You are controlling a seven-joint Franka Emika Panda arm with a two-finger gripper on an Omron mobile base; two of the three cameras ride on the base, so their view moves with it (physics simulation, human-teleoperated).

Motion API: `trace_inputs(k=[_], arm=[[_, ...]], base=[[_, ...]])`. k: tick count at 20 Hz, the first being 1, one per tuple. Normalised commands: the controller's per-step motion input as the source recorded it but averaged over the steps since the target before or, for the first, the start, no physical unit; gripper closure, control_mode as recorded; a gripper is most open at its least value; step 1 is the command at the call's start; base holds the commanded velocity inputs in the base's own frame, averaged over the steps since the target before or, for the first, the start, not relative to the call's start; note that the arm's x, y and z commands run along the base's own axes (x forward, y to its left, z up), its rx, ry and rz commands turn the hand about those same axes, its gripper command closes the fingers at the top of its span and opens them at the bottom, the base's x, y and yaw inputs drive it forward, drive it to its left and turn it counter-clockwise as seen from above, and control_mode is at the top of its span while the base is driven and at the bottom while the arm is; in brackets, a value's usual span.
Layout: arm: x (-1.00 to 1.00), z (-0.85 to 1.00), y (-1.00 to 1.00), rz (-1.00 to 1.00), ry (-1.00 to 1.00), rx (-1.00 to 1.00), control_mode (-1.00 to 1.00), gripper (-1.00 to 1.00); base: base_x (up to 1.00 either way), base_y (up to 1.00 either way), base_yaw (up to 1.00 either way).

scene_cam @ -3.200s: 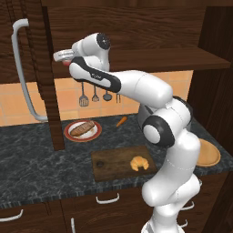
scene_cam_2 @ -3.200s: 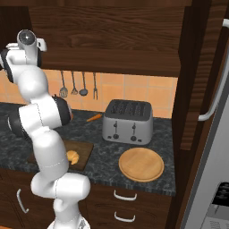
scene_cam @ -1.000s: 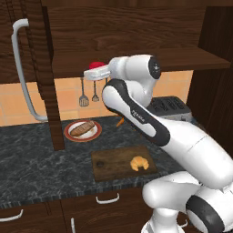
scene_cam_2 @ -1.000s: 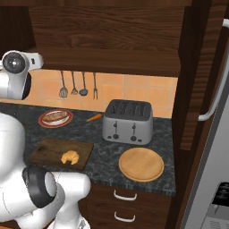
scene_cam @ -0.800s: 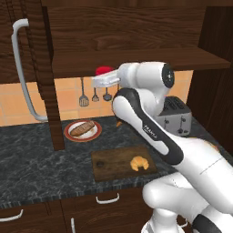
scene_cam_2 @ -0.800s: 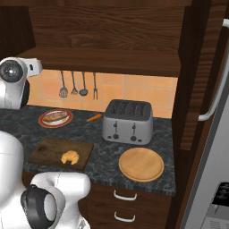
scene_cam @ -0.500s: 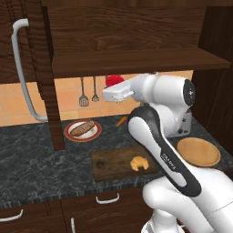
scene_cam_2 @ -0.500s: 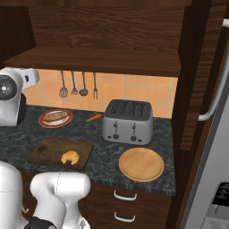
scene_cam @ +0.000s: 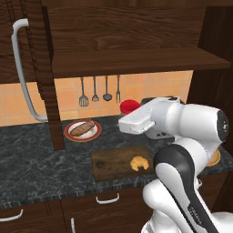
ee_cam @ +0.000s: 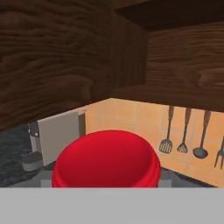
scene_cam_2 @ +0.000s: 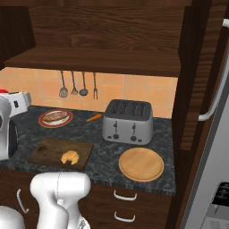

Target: From the different types of pastries on the counter, select a croissant and place it on the cutting board. Then retrieve a jar of jam from the cabinet and place it alongside the croissant on the cutting board.

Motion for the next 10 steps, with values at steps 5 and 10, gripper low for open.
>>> trace_inputs(k=[5, 10], arm=[[-0.76, -0.65, -0.35, 0.01, 0.0, 0.0, -1.0, 1.0], [-0.48, -0.67, -0.32, 0.02, 0.0, 0.02, -1.0, 1.0]], base=[[0.0, 0.0, 0.0], [0.0, 0.0, 0.0]])
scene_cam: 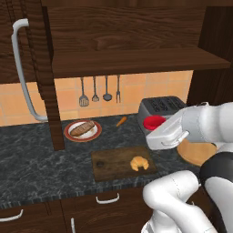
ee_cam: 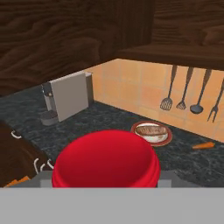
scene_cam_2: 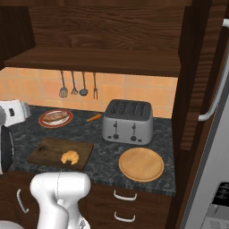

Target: From the different types of pastries on the counter, select a croissant and place it on the cutting board. Then retrieve a jar of jam from the cabinet and place it alongside the croissant on the cutting board.

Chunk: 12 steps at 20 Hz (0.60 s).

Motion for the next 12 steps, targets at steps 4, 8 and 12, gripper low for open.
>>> trace_inputs(k=[4, 8, 12], arm=[[-0.07, -0.2, -0.07, 0.01, -0.01, 0.05, -1.0, 1.0], [0.0, -0.19, 0.0, 0.0, 0.0, 0.0, -1.0, 1.0], [0.11, -0.99, 0.1, 0.02, -0.05, 0.12, -1.0, 1.0]], base=[[0.0, 0.0, 0.0], [0.0, 0.0, 0.0], [0.0, 0.0, 0.0]])
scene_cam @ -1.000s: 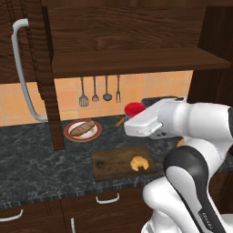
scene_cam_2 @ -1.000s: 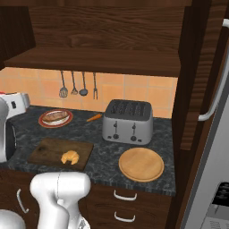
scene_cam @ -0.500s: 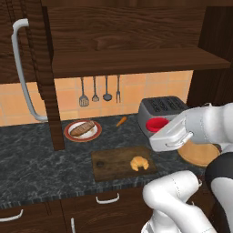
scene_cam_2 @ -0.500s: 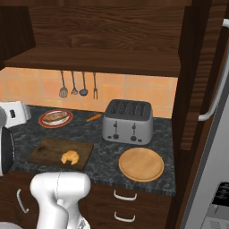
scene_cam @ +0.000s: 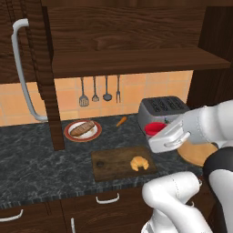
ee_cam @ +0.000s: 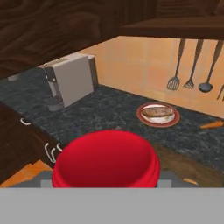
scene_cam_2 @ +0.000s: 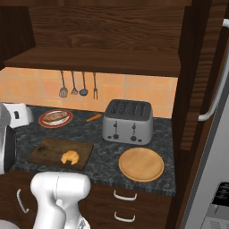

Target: From the different types of pastries on the counter, select a croissant and place it on the cutting board. Then retrieve a jar of jam from the cabinet and place it alongside the croissant on the cutting board.

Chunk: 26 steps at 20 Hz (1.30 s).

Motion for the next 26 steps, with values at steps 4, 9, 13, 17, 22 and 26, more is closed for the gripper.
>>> trace_inputs(k=[4, 9, 13, 17, 22, 26], arm=[[0.05, -1.0, 0.18, 0.01, -0.19, 0.33, -1.0, 1.0], [0.05, -1.0, 0.22, 0.01, -0.26, 0.41, -1.0, 1.0], [0.05, -1.0, 0.33, 0.03, -0.27, 0.39, -1.0, 1.0], [0.02, -1.0, 0.37, 0.06, -0.28, 0.39, -1.0, 1.0], [0.0, -1.0, 0.32, 0.07, -0.28, 0.37, -1.0, 1.0], [0.0, -1.0, 0.26, 0.06, -0.27, 0.37, -1.0, 1.0]], base=[[0.0, 0.0, 0.0], [0.0, 0.0, 0.0], [0.0, 0.0, 0.0], [0.0, 0.0, 0.0], [0.0, 0.0, 0.0], [0.0, 0.0, 0.0]])
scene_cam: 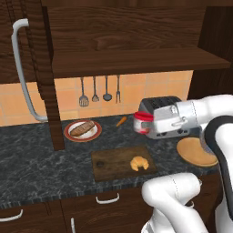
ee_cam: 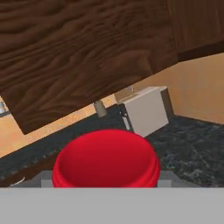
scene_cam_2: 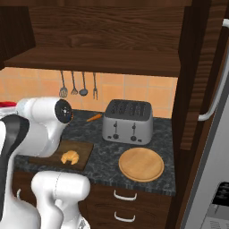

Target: From the different types of pastries on the counter, select a croissant and place it on the cutting board. Then retrieve a jar of jam from the cabinet and place it alongside the croissant on the cutting board.

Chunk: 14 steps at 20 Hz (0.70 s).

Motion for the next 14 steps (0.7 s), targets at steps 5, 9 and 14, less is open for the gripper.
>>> trace_inputs(k=[5, 9, 14], arm=[[0.0, -1.0, 0.28, 0.07, -0.29, 0.35, -1.0, 1.0], [-0.05, -1.0, 0.28, 0.05, -0.35, 0.23, -1.0, 1.0], [-0.2, -1.0, 0.5, 0.01, -0.31, 0.03, -1.0, 1.0]], base=[[0.0, 0.0, 0.0], [0.0, 0.0, 0.0], [0.0, 0.0, 0.0]])
